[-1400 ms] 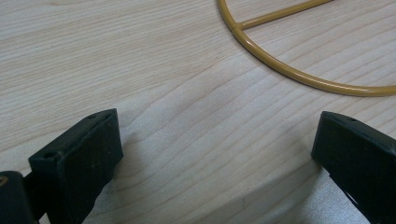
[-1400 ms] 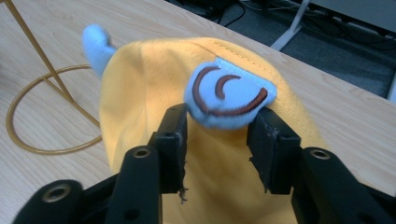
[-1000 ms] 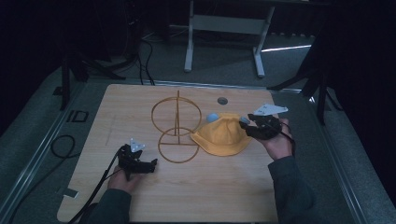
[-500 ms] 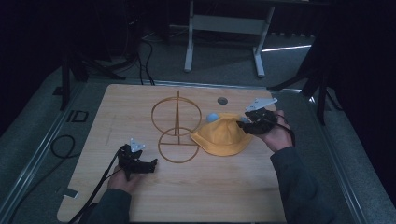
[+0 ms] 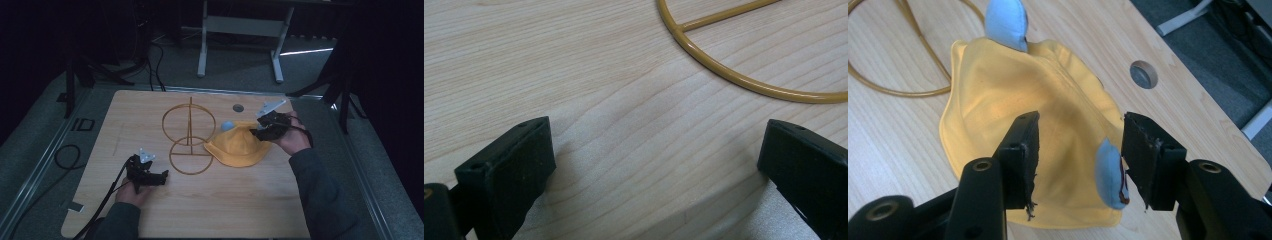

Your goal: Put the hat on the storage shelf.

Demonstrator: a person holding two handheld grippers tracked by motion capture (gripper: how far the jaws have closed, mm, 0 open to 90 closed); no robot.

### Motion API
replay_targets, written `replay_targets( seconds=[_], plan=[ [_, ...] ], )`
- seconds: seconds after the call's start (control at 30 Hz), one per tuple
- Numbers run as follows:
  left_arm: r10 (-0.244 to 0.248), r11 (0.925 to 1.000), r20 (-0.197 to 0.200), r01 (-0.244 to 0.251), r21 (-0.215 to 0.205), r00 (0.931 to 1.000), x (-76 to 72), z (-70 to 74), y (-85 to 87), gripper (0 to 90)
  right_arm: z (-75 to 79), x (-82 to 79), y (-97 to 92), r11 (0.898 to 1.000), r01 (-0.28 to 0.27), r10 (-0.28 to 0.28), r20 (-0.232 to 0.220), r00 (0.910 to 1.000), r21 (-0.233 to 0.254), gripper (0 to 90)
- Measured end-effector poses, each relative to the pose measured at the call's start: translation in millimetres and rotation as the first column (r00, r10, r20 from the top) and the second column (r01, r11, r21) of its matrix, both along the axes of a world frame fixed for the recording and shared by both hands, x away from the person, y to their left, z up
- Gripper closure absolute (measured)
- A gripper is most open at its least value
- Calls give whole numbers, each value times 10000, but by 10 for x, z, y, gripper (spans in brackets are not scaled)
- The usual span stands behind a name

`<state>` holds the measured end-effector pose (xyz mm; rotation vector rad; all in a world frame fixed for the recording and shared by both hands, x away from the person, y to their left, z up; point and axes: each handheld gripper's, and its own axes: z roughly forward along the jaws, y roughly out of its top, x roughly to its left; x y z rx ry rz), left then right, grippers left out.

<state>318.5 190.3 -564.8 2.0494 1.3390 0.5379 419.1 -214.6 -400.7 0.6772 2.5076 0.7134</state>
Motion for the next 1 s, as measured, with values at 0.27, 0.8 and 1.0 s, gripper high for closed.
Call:
replay_targets(
  seconds=[0.27,0.8,1.0],
  plan=[
    [-1,10000,-2,1,0,10000,0,0,0,19,25,107,138,9957,-609,578,-450,9973,-696,505],
    [-9,10000,-16,9,6,10000,-1,1,1,19,-89,353,345,9827,-894,681,-1326,9888,-1621,503],
    [-7,10000,-17,7,2,10000,-1,1,0,19,-156,433,423,9750,-1072,725,-1777,9814,-1944,465]
  ],
)
